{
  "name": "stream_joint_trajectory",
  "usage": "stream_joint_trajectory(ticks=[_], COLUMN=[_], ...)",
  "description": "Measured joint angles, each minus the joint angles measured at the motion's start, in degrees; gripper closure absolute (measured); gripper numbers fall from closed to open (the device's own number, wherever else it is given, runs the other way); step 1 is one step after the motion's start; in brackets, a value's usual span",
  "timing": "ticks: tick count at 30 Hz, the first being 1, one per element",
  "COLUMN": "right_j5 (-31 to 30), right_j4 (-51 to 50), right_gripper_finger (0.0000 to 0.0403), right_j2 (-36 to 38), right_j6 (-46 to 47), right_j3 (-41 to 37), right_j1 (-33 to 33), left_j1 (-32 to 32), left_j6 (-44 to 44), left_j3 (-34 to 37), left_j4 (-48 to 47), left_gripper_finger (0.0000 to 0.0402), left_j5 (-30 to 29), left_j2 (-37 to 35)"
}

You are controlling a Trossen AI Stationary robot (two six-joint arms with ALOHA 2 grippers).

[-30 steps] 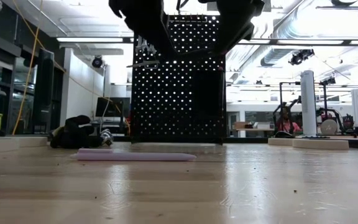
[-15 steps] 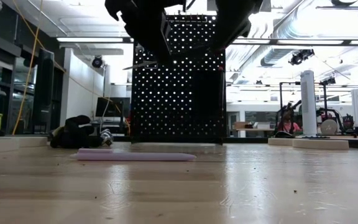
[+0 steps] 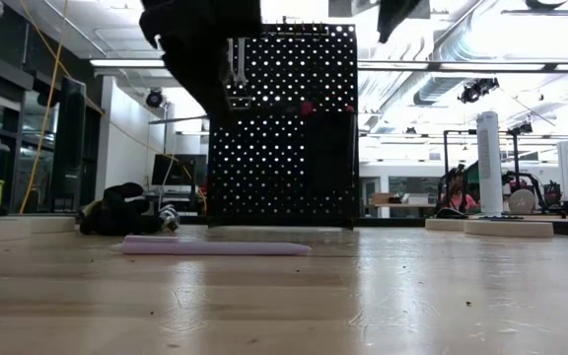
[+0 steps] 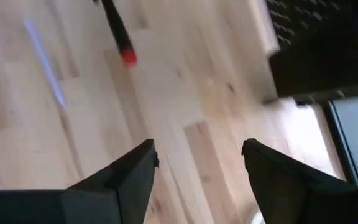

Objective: Hang tools onto peg board
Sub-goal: Put the nut driver into the black bin on the pegboard

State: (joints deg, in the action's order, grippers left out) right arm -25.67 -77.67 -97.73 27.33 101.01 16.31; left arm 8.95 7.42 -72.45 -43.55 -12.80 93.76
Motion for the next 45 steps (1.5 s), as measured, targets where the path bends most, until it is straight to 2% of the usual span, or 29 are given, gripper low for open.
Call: stream_joint_trajectory(ticks=[5, 7, 10, 13, 17, 20, 22, 28, 35, 38, 41, 42, 45], right_j5=[-7.6, -9.2, -12.8, -15.1, -15.1, -11.4, -8.7, -4.0, -3.1, -3.1, -3.8, -3.9, -5.8], right_j4=[0.8, 6.0, 26.2, 52.5, 78.3, 90.6, 94.0, 95.5, 95.6, 95.5, 95.3, 95.3, 94.7], right_gripper_finger=[0.0168, 0.0168, 0.0167, 0.0167, 0.0167, 0.0167, 0.0167, 0.0167, 0.0176, 0.0236, 0.0354, 0.0370, 0.0370], right_j2=[8.6, 13.0, 19.1, 23.3, 24.1, 23.3, 22.4, 21.2, 21.1, 21.1, 21.3, 21.6, 22.8], right_j6=[17.7, 25.3, 29.1, 24.2, 16.3, 11.3, 9.5, 7.7, 7.2, 6.5, 4.7, 3.6, 3.6], right_j3=[-11.3, -17.2, -26.3, -34.4, -40.5, -41.3, -41.3, -39.8, -39.9, -39.9, -39.9, -39.9, -39.9], right_j1=[5.3, 7.1, 8.2, 7.2, 4.5, 2.0, 0.5, -2.4, -4.0, -4.0, -3.5, -3.4, -3.3], left_j1=[-0.1, -0.1, -0.1, -0.1, -0.1, -0.1, -0.1, -0.3, -0.5, -1.1, -1.9, -2.2, -3.1], left_j6=[11.6, 15.1, 16.3, 16.5, 16.5, 16.5, 16.5, 16.5, 15.8, 15.7, 15.6, 15.6, 15.4], left_j3=[12.8, 18.3, 24.6, 26.9, 25.1, 22.7, 21.2, 17.4, 14.3, 14.0, 13.9, 13.9, 13.8], left_j4=[13.1, 21.9, 41.3, 57.2, 63.4, 63.3, 63.4, 64.5, 64.5, 64.4, 64.5, 64.4, 64.8], left_gripper_finger=[0.0386, 0.0386, 0.0386, 0.0386, 0.0386, 0.0386, 0.0386, 0.0386, 0.0386, 0.0386, 0.0386, 0.0386, 0.0378], left_j5=[-2.1, -2.1, -0.5, -0.3, -0.2, -0.2, -0.1, 0.8, 1.0, 1.2, 1.8, 1.5, 2.0], left_j2=[-12.6, -17.8, -22.9, -23.6, -21.7, -19.8, -18.6, -14.9, -11.8, -11.4, -11.5, -11.7, -12.0])
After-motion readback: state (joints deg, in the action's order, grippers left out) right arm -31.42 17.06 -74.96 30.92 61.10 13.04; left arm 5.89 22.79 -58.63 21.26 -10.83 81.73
